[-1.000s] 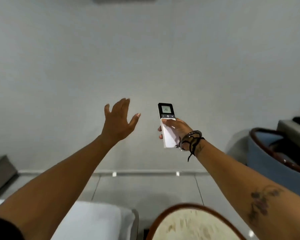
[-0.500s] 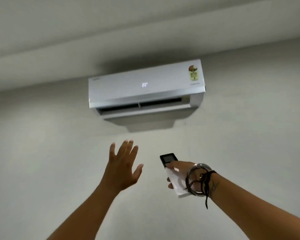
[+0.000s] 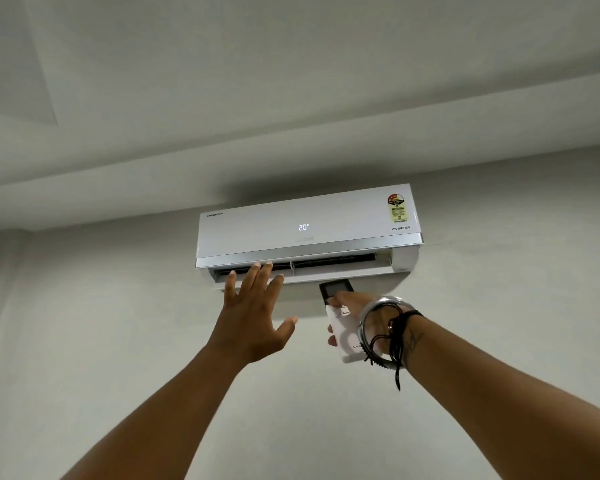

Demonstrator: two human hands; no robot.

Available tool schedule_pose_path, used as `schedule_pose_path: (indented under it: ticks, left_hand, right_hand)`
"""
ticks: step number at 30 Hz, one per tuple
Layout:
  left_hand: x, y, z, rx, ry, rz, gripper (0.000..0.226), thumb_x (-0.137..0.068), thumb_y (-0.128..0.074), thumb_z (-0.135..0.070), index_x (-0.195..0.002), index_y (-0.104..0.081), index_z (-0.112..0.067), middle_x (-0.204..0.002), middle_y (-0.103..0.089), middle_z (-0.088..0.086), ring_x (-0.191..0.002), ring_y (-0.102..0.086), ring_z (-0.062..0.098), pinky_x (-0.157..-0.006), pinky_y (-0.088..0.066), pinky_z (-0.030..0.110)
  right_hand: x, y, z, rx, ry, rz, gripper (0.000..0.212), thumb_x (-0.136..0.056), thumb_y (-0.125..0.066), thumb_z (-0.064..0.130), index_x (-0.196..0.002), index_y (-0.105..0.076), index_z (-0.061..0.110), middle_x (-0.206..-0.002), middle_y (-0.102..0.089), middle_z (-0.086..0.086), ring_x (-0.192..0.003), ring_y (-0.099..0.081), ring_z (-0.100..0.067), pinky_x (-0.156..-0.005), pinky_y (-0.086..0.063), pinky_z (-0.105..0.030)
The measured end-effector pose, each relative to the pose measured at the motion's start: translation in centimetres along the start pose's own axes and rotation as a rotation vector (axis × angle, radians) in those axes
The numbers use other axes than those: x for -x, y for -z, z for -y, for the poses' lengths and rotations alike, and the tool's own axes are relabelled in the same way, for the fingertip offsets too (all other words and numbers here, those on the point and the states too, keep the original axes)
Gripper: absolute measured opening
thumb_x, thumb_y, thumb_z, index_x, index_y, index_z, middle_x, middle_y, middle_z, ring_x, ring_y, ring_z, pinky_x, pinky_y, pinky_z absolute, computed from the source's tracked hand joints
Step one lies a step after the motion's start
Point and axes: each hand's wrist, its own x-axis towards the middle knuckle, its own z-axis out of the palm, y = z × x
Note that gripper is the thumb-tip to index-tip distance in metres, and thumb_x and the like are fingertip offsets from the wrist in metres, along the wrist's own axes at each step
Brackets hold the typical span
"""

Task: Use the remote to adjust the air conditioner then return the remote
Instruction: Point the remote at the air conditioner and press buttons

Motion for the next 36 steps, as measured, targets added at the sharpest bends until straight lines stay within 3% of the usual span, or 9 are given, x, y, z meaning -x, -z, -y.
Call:
schedule_pose_path:
  ticks: [8, 19, 22, 26, 29, 33, 36]
  left_hand:
    - [0.1, 0.6, -0.4, -0.023, -0.002, -0.005, 0.077, -0.085, -0.041, -0.062, -0.149, -0.030, -0.020, -0.163, -0.016, 0.005, -0.151, -0.006, 0.021, -0.119, 0.005, 0.049]
    - [0.2, 0.7, -0.2, -0.033, 0.012, 0.019, 0.077, -0.087, -0.035, -0.064, -0.149, -0.030, -0.021, -0.164, -0.015, 0.005, -0.151, -0.006, 0.022, -0.119, 0.006, 0.048]
    - [0.0, 0.9, 0.1, -0.056, 0.019, 0.024, 0.074, -0.088, -0.034, -0.065, -0.148, -0.031, -0.021, -0.163, -0.016, 0.006, -0.150, -0.008, 0.022, -0.119, 0.003, 0.050]
    - [-0.3, 1.4, 0.3, -0.046, 0.050, 0.007, 0.077, -0.087, -0.032, -0.066, -0.147, -0.032, -0.019, -0.162, -0.020, 0.007, -0.150, -0.012, 0.023, -0.120, -0.001, 0.052]
    - [-0.2, 1.4, 0.2, -0.029, 0.063, 0.028, 0.078, -0.087, -0.032, -0.067, -0.148, -0.028, -0.019, -0.162, -0.018, 0.007, -0.150, -0.012, 0.023, -0.120, -0.001, 0.051]
    - [0.1, 1.6, -0.3, 0.007, 0.059, 0.029, 0.076, -0.087, -0.034, -0.066, -0.148, -0.029, -0.020, -0.162, -0.019, 0.006, -0.150, -0.012, 0.022, -0.120, -0.002, 0.051]
    - [0.1, 1.7, -0.6, 0.011, 0.058, 0.035, 0.075, -0.088, -0.034, -0.065, -0.148, -0.028, -0.020, -0.162, -0.019, 0.005, -0.150, -0.011, 0.021, -0.120, -0.001, 0.051]
  right_hand:
    - [0.3, 0.7, 0.6, 0.053, 0.032, -0.011, 0.024, -0.074, -0.060, 0.021, -0.087, -0.059, 0.001, -0.054, -0.071, -0.015, -0.051, -0.072, -0.032, -0.047, -0.056, -0.044]
    - [0.4, 0.6, -0.4, 0.041, 0.029, 0.006, 0.027, -0.085, -0.061, 0.030, -0.087, -0.057, 0.003, -0.047, -0.069, -0.010, -0.044, -0.070, -0.025, -0.039, -0.054, -0.036]
    - [0.2, 0.4, 0.2, 0.062, 0.030, 0.006, 0.027, -0.086, -0.060, 0.030, -0.089, -0.056, 0.003, -0.047, -0.068, -0.010, -0.044, -0.070, -0.026, -0.041, -0.055, -0.035]
    - [0.4, 0.0, 0.9, 0.093, 0.054, -0.017, 0.021, -0.084, -0.058, 0.024, -0.087, -0.055, 0.004, -0.049, -0.069, -0.012, -0.044, -0.070, -0.028, -0.056, -0.054, -0.035]
    - [0.8, -0.3, 1.2, 0.111, 0.059, -0.011, 0.022, -0.084, -0.058, 0.025, -0.089, -0.054, 0.004, -0.056, -0.070, -0.013, -0.046, -0.071, -0.027, -0.049, -0.056, -0.035]
    - [1.4, -0.8, 1.6, 0.125, 0.055, -0.006, 0.020, -0.088, -0.054, 0.026, -0.087, -0.052, 0.005, -0.045, -0.067, -0.010, -0.041, -0.068, -0.025, -0.053, -0.051, -0.031]
    - [2.0, -0.9, 1.8, 0.110, 0.061, 0.004, 0.024, -0.091, -0.055, 0.028, -0.086, -0.051, 0.005, -0.061, -0.068, -0.013, -0.039, -0.067, -0.023, -0.055, -0.047, -0.033]
